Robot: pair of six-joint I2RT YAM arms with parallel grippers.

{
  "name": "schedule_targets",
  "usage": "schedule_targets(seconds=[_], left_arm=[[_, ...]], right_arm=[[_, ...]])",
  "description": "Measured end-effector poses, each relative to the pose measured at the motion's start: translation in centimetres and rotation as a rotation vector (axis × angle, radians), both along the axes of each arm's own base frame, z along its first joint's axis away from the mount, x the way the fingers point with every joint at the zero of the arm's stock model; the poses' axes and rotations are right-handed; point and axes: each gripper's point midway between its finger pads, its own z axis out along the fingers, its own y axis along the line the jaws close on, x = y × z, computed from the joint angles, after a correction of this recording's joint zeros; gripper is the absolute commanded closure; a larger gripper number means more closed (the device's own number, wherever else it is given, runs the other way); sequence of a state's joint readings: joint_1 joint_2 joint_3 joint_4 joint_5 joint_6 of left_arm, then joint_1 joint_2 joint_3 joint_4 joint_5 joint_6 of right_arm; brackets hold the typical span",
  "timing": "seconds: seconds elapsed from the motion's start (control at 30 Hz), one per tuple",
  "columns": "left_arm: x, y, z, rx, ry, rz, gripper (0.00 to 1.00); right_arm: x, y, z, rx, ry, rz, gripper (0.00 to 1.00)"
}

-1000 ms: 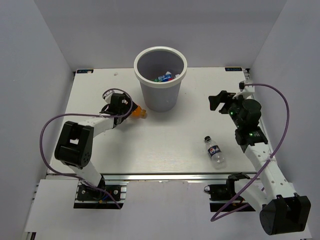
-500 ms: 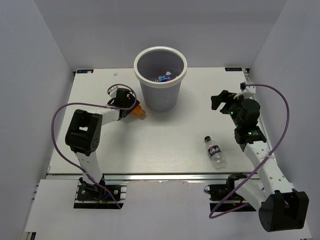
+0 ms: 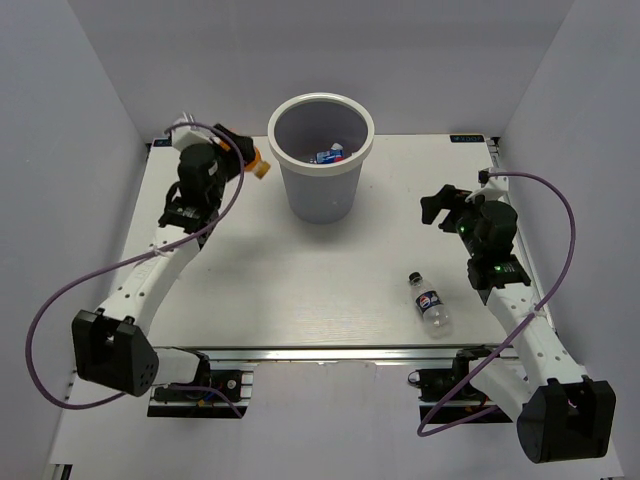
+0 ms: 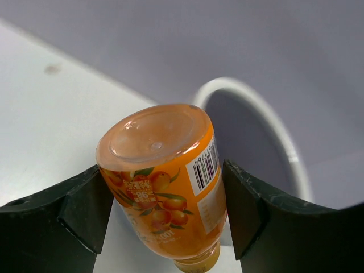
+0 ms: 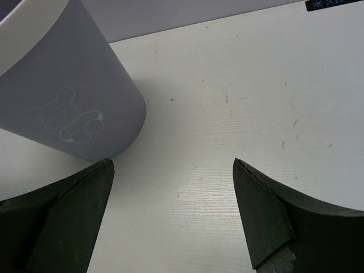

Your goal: Put the plastic bottles in the bin

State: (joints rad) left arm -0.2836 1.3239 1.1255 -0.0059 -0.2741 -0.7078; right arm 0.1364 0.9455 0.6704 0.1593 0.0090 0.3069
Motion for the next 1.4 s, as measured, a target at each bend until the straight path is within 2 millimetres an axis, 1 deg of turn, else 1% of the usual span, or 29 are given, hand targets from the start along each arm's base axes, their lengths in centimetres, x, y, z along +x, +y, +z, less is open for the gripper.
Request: schedule_targets(seconds=[0.03, 0.07, 0.1, 0.17, 0.2, 0.27, 0.33, 0.37, 0.4, 0.43, 0.47, 0.5, 0.53, 0.57, 0.63, 0.7, 0.77, 0.83, 0.9, 0.97, 1.07, 1.1, 1.17, 1.2, 1.27, 1.33, 1.37, 1.4], left_arm=[[0.1, -0.4, 2.5, -0.002, -0.06, -0.024, 0.54], [0.3, -0.9, 4.6, -0.003, -0.112, -0.05, 0.51], [0.6, -1.6, 6.7, -0.002, -0.163, -0.085, 0.51], [1.2, -3.2, 9.5, 0.01, -0.224, -0.158, 0.5], [1.8, -4.4, 10.5, 0.019, -0.247, -0.197, 0.48], [2.9, -6.7, 11.8, 0.041, -0.273, -0.263, 0.42], [4.4, -9.3, 11.7, 0.062, -0.276, -0.324, 0.36], [5.3, -10.4, 11.0, 0.075, -0.26, -0.348, 0.32], [6.1, -11.5, 10.2, 0.088, -0.242, -0.372, 0.2], [6.9, -12.5, 9.2, 0.101, -0.218, -0.395, 0.1], [7.7, -13.3, 8.1, 0.116, -0.191, -0.417, 0.07], [8.4, -14.0, 7.0, 0.13, -0.159, -0.436, 0.02], [9.0, -14.5, 5.8, 0.148, -0.127, -0.454, 0.02], [9.3, -14.9, 5.1, 0.161, -0.107, -0.468, 0.02], [9.7, -15.6, 4.4, 0.188, -0.074, -0.49, 0.02], [9.3, -15.7, 4.8, 0.21, -0.065, -0.502, 0.02], [8.9, -15.7, 6.6, 0.224, -0.094, -0.501, 0.02], [8.3, -15.1, 8.7, 0.236, -0.132, -0.482, 0.02], [7.1, -14.2, 10.5, 0.24, -0.16, -0.452, 0.02], [5.2, -12.6, 11.5, 0.238, -0.183, -0.416, 0.02], [2.2, -9.1, 11.5, 0.233, -0.189, -0.345, 0.02], [1.4, -7.4, 11.5, 0.228, -0.192, -0.309, 0.02], [0.4, -3.8, 11.3, 0.213, -0.195, -0.226, 0.02], [0.0, -2.0, 11.0, 0.205, -0.192, -0.186, 0.02], [-0.5, 2.6, 9.7, 0.183, -0.171, -0.074, 0.02], [-0.8, 6.4, 7.3, 0.162, -0.123, 0.028, 0.02], [-1.0, 7.9, 5.5, 0.149, -0.088, 0.069, 0.02], [-1.1, 8.8, 3.5, 0.136, -0.052, 0.096, 0.02]], right_arm=[[0.0, 0.2, 0.0, 0.002, 0.0, 0.009, 0.11], [-0.1, 0.3, 0.0, 0.004, 0.001, 0.016, 0.11], [-0.1, 0.3, 0.0, 0.005, 0.003, 0.02, 0.11], [-0.1, 0.4, -0.1, 0.009, 0.007, 0.022, 0.11], [-0.1, 0.4, -0.2, 0.012, 0.01, 0.023, 0.11], [-0.2, 0.5, -0.3, 0.02, 0.016, 0.027, 0.11], [-0.3, 0.6, -0.5, 0.029, 0.026, 0.029, 0.11], [-0.3, 0.6, -0.6, 0.033, 0.033, 0.029, 0.11], [-0.4, 0.7, -0.7, 0.038, 0.039, 0.028, 0.1], [-0.4, 0.7, -0.8, 0.044, 0.046, 0.028, 0.11], [-0.5, 0.7, -1.0, 0.051, 0.054, 0.027, 0.11], [-0.6, 0.7, -1.2, 0.057, 0.068, 0.024, 0.11], [-0.8, 0.7, -1.6, 0.064, 0.087, 0.019, 0.11], [-0.9, 0.7, -2.0, 0.07, 0.112, 0.015, 0.11], [-1.2, 0.4, -3.1, 0.072, 0.183, -0.01, 0.11], [-1.3, 0.1, -4.1, 0.073, 0.253, -0.037, 0.11], [-1.5, 0.0, -4.8, 0.073, 0.302, -0.047, 0.11], [-2.0, 0.2, -6.0, 0.069, 0.359, -0.038, 0.11], [-2.8, 0.7, -7.6, 0.069, 0.429, -0.008, 0.11], [-3.6, 1.2, -9.2, 0.065, 0.501, 0.028, 0.11], [-4.9, 1.6, -11.5, 0.051, 0.602, 0.058, 0.11], [-5.4, 1.6, -12.1, 0.043, 0.626, 0.064, 0.11], [-6.6, 1.5, -13.7, 0.026, 0.691, 0.068, 0.11], [-7.1, 1.4, -14.4, 0.02, 0.719, 0.064, 0.11], [-8.2, 1.2, -15.8, 0.01, 0.777, 0.063, 0.11], [-9.3, 1.1, -17.3, -0.001, 0.836, 0.065, 0.11], [-9.9, 1.1, -18.1, -0.009, 0.867, 0.066, 0.11], [-10.4, 1.1, -18.8, -0.016, 0.896, 0.069, 0.11]])
